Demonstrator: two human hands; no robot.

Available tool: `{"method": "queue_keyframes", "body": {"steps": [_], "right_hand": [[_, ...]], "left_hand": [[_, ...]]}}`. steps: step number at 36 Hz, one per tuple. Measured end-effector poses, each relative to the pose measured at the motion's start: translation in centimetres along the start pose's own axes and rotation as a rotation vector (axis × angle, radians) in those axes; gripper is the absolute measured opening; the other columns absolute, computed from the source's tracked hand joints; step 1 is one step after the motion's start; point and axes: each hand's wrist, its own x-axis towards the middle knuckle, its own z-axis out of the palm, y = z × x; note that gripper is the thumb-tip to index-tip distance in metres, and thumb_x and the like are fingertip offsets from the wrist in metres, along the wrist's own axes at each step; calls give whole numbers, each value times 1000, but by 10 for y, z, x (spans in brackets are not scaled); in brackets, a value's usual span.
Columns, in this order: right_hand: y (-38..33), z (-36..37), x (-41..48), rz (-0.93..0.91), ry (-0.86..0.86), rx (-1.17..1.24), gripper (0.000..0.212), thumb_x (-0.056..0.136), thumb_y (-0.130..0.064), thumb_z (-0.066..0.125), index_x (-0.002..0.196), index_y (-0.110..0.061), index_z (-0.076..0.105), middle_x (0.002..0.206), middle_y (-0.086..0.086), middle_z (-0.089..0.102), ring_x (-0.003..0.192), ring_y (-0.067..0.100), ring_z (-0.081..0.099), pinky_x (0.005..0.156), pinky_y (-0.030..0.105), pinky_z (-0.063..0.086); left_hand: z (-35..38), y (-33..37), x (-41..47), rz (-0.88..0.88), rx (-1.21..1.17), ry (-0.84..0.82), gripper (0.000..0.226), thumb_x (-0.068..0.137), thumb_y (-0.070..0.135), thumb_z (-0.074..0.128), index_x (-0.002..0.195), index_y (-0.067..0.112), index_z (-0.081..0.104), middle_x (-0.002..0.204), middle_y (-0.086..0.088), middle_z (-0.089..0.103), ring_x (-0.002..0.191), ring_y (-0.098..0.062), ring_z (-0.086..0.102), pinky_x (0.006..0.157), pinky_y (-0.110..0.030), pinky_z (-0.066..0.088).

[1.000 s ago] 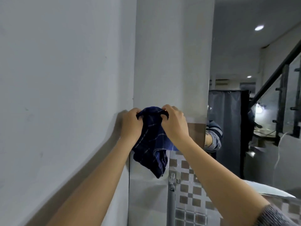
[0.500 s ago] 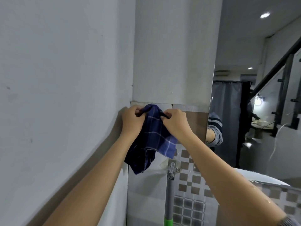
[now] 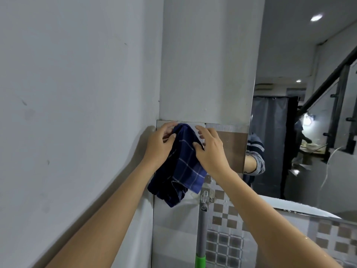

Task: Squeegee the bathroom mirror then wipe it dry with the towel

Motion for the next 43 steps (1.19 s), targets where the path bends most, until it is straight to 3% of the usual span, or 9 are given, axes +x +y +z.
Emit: {"method": "queue_keyframes", "body": {"steps": [3,8,12,26,30,34,38,40,43], "right_hand": [[-6,0,7,-95,-71,10,47,94,-10,47,140,-15,36,133,3,43,119,15,43,95,18,31],[-7,8,13,-104,-145,27,47,97,-22,44,142,-17,33,138,1,40,125,14,39,95,15,25],[-1,10,9,-68,-141,65,46,96,-21,46,140,-18,34,137,3,45,122,16,44,92,15,29],[5,25,-27,67,-1,288,43,95,-28,48,137,-20,39,128,-5,54,114,10,52,99,33,46],[5,28,-42,40,-12,275,48,96,-25,45,142,-22,31,137,-4,46,123,10,45,103,27,41],[1,25,-56,53,-73,173,58,97,-21,42,148,-21,14,152,1,27,137,18,31,109,40,36],[-1,15,-75,52,-121,28,61,98,-21,40,148,-18,5,156,1,16,143,17,18,114,37,27],[-1,9,-87,61,-150,-62,60,99,-26,35,148,-16,2,158,0,8,144,13,4,118,36,15],[3,2,-103,88,-193,-202,62,99,-36,29,147,-13,-4,158,1,-3,144,12,-9,119,36,-1]], "left_hand": [[-3,0,0,-7,-14,-90,30,96,15,43,123,23,55,116,10,60,107,0,55,93,-17,42],[-5,-5,-3,-67,-107,-205,32,97,21,41,128,28,48,117,17,57,105,4,55,84,-8,44],[-4,-12,-7,-111,-117,-272,29,96,27,44,125,32,50,118,13,60,104,1,58,87,-18,47],[7,-18,-37,-80,-129,-131,35,96,18,44,130,28,47,122,17,56,109,6,53,87,-10,44],[6,-17,-49,-85,-55,-131,42,95,18,47,136,29,40,126,18,52,112,7,49,90,-8,42],[1,-14,-63,-101,52,-116,41,96,15,43,136,25,40,126,12,52,110,0,51,87,-7,42],[-4,1,-81,-110,168,-170,37,97,17,39,133,24,43,117,12,53,105,-4,54,82,-8,42],[-5,5,-90,-114,274,-202,40,98,22,37,138,22,34,133,4,47,122,-14,45,95,-19,37],[-4,5,-102,-183,464,-223,57,98,35,31,146,14,7,155,-2,8,142,-15,6,110,-27,9]]}}
